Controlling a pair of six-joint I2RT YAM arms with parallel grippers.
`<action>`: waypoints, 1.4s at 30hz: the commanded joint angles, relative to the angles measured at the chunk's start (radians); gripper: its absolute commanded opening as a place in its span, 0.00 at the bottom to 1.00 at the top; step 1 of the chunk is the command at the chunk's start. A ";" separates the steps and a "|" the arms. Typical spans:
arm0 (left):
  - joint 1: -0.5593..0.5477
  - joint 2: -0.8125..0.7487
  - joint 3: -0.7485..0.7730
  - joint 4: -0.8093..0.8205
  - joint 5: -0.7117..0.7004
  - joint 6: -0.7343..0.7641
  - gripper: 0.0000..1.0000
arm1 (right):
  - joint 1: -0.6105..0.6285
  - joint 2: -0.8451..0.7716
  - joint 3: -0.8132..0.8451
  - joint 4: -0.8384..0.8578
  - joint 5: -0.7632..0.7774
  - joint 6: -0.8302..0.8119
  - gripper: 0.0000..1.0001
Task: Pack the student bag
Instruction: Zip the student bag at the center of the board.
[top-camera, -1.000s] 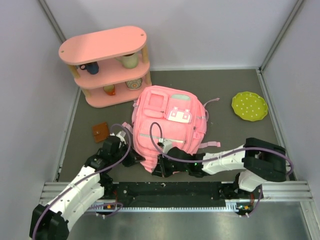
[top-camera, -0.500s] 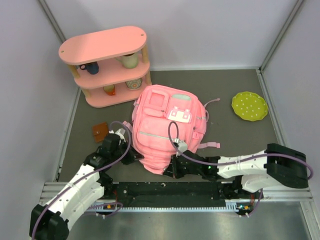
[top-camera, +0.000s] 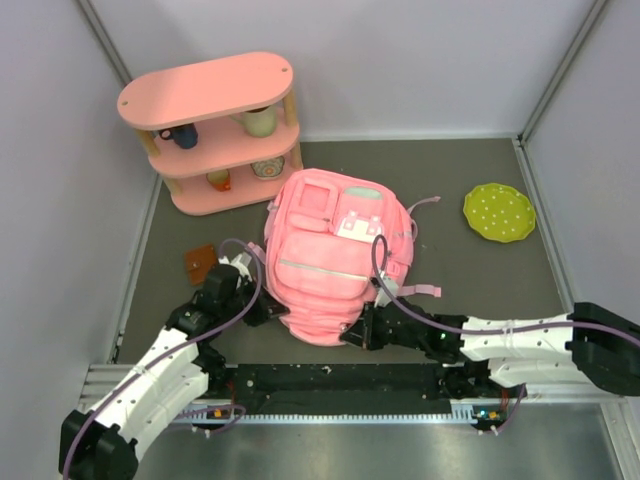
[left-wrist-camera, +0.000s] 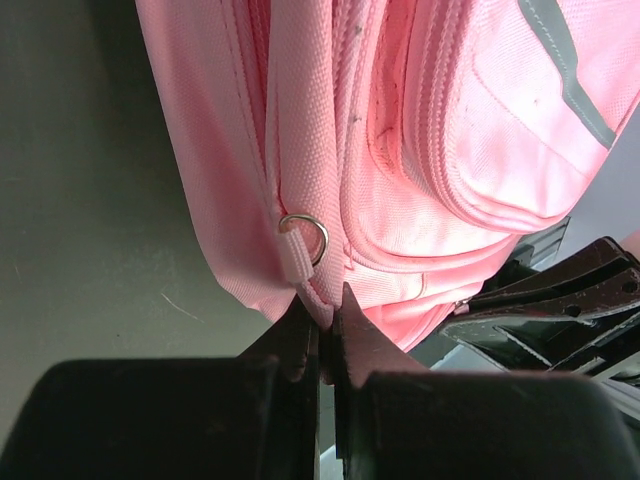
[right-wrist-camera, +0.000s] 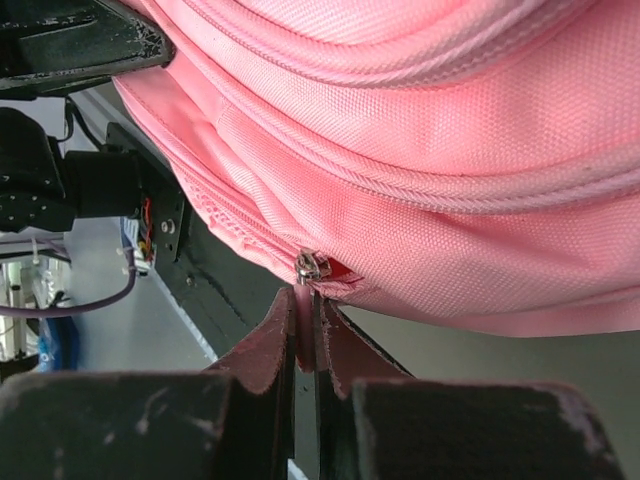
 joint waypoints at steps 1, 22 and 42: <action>0.037 -0.019 0.032 0.136 -0.097 0.033 0.00 | -0.036 0.051 0.002 -0.280 0.111 -0.129 0.00; 0.037 0.286 0.180 0.193 0.102 0.235 0.00 | 0.106 0.396 0.267 -0.090 -0.054 -0.302 0.00; 0.038 0.059 0.098 0.059 -0.031 0.170 0.99 | 0.050 0.499 0.362 -0.039 -0.044 -0.181 0.00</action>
